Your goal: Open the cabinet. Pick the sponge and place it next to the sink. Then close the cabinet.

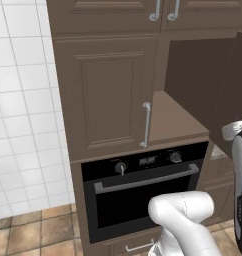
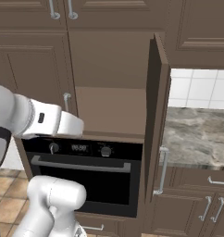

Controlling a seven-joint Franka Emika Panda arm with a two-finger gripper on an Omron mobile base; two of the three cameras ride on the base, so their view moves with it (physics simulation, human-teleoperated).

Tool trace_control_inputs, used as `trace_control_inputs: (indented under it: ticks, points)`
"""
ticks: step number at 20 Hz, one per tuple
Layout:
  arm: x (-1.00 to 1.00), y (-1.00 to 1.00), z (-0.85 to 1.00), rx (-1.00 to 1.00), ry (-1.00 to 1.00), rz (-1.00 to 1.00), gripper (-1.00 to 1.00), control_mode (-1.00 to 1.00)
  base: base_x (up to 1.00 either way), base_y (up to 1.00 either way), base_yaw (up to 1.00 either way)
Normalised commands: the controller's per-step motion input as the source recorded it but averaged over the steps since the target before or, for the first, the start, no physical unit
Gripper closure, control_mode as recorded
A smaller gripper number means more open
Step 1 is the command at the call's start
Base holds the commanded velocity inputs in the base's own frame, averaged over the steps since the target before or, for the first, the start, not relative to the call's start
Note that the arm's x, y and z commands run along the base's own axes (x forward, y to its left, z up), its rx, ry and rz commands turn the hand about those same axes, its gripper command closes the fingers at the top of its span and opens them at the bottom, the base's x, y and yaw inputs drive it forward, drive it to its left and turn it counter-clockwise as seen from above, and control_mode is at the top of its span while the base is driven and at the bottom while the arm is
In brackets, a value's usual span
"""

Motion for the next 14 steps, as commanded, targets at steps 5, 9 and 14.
trace_control_inputs:
  ticks: [5,9,14]
  points:
    - [-0.68,-0.36,0.06,0.02,0.03,-0.06,-1.0,-1.0,0.0,0.0,0.0]
    - [-0.73,-0.44,0.0,0.0,0.02,-0.01,-1.0,-1.0,0.0,0.0,0.0]
    - [-0.53,-0.33,0.0,0.0,0.0,0.0,-1.0,-1.0,0.0,0.0,0.0]
